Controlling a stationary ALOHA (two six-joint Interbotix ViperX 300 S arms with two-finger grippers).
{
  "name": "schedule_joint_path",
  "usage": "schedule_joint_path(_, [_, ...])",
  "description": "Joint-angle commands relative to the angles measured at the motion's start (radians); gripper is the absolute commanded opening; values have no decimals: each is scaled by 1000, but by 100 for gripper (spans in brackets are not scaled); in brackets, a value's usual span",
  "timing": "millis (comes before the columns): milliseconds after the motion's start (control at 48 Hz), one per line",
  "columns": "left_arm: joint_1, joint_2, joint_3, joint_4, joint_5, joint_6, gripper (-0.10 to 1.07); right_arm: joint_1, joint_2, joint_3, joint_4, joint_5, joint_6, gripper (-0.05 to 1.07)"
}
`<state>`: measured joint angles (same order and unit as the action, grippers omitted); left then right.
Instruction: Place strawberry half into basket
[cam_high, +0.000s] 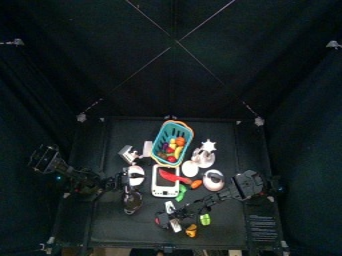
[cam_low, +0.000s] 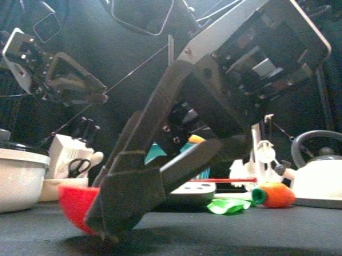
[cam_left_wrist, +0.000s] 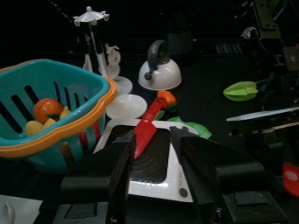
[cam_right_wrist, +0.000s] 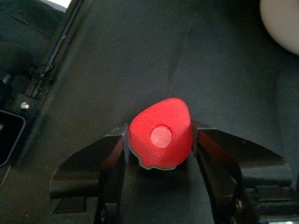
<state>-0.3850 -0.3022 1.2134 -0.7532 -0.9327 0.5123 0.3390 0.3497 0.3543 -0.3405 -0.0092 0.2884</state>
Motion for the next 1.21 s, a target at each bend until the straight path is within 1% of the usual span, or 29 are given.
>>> schedule_joint_path(0, [-2, -3, -21, 3, -3, 0, 77, -14, -121, 17, -21, -3, 2, 72])
schedule_joint_path(167, [-2, -3, -23, 3, -5, 0, 77, -87, -265, 97, -66, -6, 2, 72])
schedule_joint_path(250, [-2, -3, -23, 5, -5, 0, 77, -161, -341, 138, -101, -11, 6, 72])
schedule_joint_path(375, [0, -3, -23, 5, -3, 0, 77, -290, -407, 172, -132, -20, 6, 72])
schedule_joint_path(396, [0, -2, -23, 5, -5, 0, 77, -325, -413, 175, -135, -25, 6, 72])
schedule_joint_path(542, [0, -2, -23, 5, -3, 0, 77, -491, -416, 173, -117, -94, 15, 72])
schedule_joint_path(625, [-2, -2, -23, 5, -3, 0, 77, -580, -380, 169, -74, -153, 15, 73])
schedule_joint_path(708, [-2, -2, -23, 5, -3, 0, 77, -637, -337, 166, -6, -193, 14, 73])
schedule_joint_path(812, [-2, -2, -23, 5, -3, 0, 77, -673, -291, 160, 44, -206, 12, 74])
schedule_joint_path(938, [-2, -2, -23, 5, -3, 0, 77, -681, -252, 150, 69, -204, 14, 76])
schedule_joint_path(1042, [0, -2, -23, 5, -5, 0, 77, -681, -241, 146, 71, -204, 12, 83])
schedule_joint_path(1188, [-2, -2, -21, 5, -3, 0, 77, -681, -242, 143, 67, -204, 12, 96])
